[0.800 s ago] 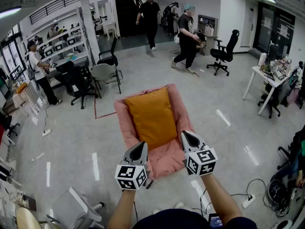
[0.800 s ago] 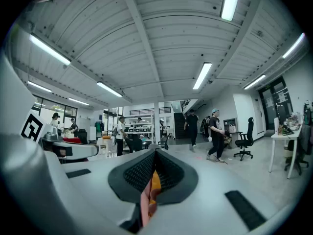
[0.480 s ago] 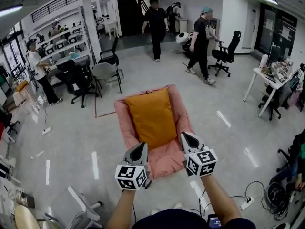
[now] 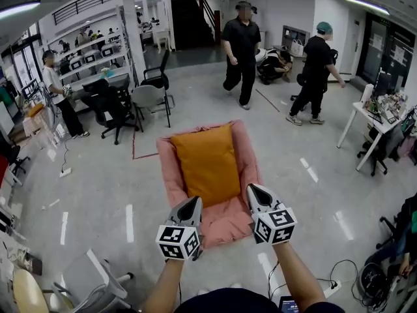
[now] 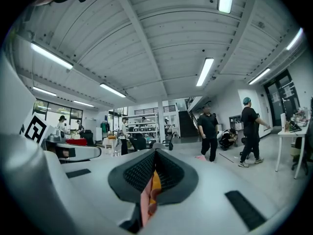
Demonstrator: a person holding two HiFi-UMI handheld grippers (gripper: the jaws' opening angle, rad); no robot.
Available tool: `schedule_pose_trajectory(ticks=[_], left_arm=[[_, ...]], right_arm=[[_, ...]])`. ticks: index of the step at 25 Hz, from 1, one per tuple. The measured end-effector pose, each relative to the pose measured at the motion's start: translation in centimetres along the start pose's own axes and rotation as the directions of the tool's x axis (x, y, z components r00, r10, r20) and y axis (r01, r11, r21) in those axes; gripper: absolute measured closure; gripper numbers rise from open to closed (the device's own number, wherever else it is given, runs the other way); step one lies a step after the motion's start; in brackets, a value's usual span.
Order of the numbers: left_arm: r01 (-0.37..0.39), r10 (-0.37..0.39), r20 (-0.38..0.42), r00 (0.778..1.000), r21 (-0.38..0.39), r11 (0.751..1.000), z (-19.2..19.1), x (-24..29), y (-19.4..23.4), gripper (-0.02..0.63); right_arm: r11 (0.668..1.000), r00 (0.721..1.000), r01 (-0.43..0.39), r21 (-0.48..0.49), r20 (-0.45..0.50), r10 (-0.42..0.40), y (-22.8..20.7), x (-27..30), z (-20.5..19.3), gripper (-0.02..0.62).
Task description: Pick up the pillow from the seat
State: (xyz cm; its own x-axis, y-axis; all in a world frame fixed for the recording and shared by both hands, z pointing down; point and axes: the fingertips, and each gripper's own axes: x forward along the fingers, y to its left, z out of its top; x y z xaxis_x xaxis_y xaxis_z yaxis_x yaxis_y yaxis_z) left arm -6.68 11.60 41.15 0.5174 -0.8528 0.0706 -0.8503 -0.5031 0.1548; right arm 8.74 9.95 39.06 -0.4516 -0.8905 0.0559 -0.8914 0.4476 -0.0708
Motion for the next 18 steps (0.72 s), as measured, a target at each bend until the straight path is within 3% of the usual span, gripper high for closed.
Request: schedule_pose_trajectory(ticks=[18], left_arm=[[-0.065, 0.065, -0.023, 0.998, 0.029, 0.997, -0.7, 2.3, -4.0, 0.603]], right_arm=[[0.998, 0.999, -0.052, 0.04, 0.002, 0.051, -5.2, -1.2, -0.8, 0.578]])
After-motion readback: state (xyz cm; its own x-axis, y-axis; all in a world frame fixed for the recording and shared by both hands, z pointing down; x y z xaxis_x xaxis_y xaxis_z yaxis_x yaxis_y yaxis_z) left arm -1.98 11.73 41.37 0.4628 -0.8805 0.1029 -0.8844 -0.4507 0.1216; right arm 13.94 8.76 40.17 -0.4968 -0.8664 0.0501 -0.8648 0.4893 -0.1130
